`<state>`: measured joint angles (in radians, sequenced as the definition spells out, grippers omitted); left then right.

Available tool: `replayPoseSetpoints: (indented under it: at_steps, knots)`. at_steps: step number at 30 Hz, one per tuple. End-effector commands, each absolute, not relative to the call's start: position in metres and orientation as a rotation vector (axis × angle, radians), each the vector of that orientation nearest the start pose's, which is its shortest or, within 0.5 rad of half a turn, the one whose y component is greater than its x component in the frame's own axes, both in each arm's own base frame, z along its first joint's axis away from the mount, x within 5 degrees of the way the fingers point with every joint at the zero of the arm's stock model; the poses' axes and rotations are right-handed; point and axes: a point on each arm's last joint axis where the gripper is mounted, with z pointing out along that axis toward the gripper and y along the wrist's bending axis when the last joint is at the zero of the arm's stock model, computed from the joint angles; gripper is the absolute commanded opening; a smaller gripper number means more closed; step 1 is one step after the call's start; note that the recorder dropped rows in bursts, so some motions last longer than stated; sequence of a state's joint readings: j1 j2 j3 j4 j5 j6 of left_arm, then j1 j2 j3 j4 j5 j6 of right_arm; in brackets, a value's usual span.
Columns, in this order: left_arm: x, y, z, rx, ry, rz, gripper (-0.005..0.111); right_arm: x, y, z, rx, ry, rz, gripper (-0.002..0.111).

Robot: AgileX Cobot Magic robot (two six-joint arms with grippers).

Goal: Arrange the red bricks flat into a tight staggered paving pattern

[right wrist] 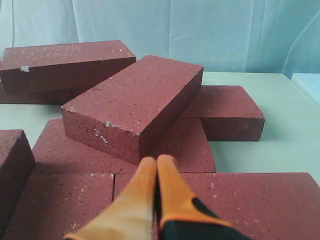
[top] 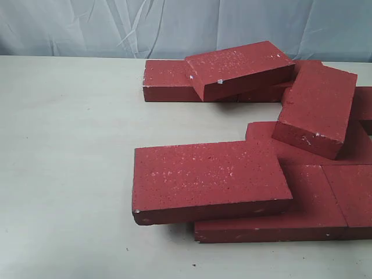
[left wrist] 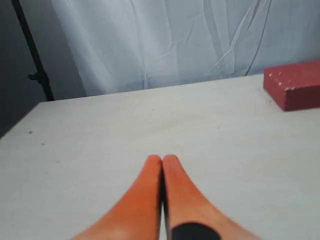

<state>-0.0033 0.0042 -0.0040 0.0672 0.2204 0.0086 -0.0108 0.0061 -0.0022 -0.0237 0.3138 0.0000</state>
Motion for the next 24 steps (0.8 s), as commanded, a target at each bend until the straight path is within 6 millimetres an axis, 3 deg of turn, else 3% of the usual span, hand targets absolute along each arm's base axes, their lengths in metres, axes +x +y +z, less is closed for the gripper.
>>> replayPoseSetpoints:
  at_steps: [1, 5, 12, 17, 19, 24]
  knots:
    - [0.056, -0.004, 0.199, -0.175, 1.641, -0.236, 0.000, 0.056, 0.002, 0.193, 0.085, 1.704, 0.096, -0.001]
    - [0.056, -0.006, 0.202, -0.312, 1.597, -0.403, 0.000, 0.056, 0.003, 0.205, 0.311, 1.553, 0.358, -0.001]
    - [0.056, -0.001, 0.212, -0.527, 1.428, -0.597, 0.000, 0.056, -0.002, 0.215, 0.476, 1.400, 0.491, -0.001]
    - [0.056, 0.002, 0.216, -0.543, 1.372, -0.583, 0.000, 0.056, -0.001, 0.217, 0.430, 1.418, 0.454, -0.001]
    - [0.055, 0.000, 0.218, -0.521, 1.395, -0.590, 0.000, 0.053, -0.001, 0.230, 0.374, 1.394, 0.410, -0.001]
    - [0.051, -0.009, 0.245, -0.345, 1.504, -0.520, 0.000, 0.045, 0.003, 0.269, 0.273, 1.373, 0.368, -0.001]
